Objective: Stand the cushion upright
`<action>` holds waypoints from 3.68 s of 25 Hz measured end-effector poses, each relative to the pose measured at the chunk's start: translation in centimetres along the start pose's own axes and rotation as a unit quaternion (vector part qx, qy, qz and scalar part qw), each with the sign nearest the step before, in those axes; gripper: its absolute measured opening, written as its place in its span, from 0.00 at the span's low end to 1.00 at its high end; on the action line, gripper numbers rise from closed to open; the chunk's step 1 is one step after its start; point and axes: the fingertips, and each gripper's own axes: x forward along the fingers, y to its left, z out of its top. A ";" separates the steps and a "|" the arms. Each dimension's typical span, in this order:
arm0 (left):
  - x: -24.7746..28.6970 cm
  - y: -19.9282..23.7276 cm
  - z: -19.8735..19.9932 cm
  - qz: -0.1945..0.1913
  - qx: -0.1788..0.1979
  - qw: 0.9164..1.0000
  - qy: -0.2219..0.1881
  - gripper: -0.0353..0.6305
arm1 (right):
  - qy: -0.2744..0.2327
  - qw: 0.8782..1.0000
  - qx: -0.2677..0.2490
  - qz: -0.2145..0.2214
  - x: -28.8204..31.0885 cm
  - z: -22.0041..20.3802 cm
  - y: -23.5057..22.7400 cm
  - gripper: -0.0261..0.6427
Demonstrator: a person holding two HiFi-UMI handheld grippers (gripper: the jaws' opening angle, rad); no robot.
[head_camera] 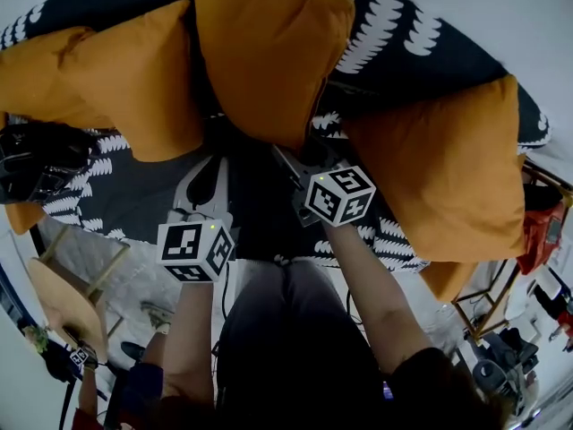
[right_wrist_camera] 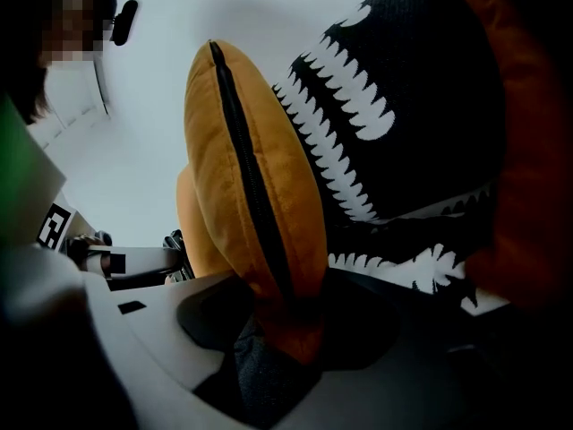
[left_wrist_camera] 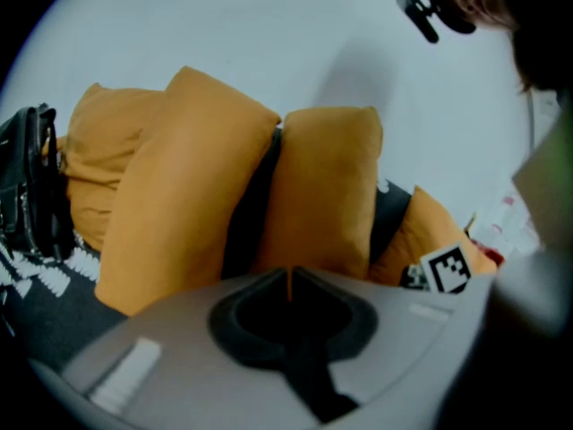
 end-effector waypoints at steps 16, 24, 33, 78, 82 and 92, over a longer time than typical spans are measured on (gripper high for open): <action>0.9 -0.2 -1.4 -0.015 -0.004 1.000 0.014 0.09 | 0.023 0.999 0.004 -0.026 0.3 -2.3 -1.9 0.40; 0.6 -0.4 -1.2 -0.017 -0.001 1.000 0.010 0.09 | 0.035 0.998 -0.003 -0.055 -0.7 -2.7 -2.6 0.46; -0.8 -1.6 0.3 -0.027 0.002 1.000 -0.001 0.09 | 0.010 0.996 -0.010 -0.088 -3.7 -0.8 -2.4 0.46; -19.7 -6.6 7.9 -0.037 -0.001 0.996 -0.075 0.08 | -0.088 0.987 -0.065 -0.121 -21.6 10.0 15.2 0.03; -20.9 -7.0 8.4 -0.041 0.004 0.996 -0.081 0.08 | -0.088 0.985 -0.078 -0.126 -22.5 10.3 16.3 0.03; -23.9 -8.0 7.7 -0.045 0.002 0.995 -0.086 0.08 | -0.070 0.984 -0.105 -0.123 -25.7 8.7 18.7 0.03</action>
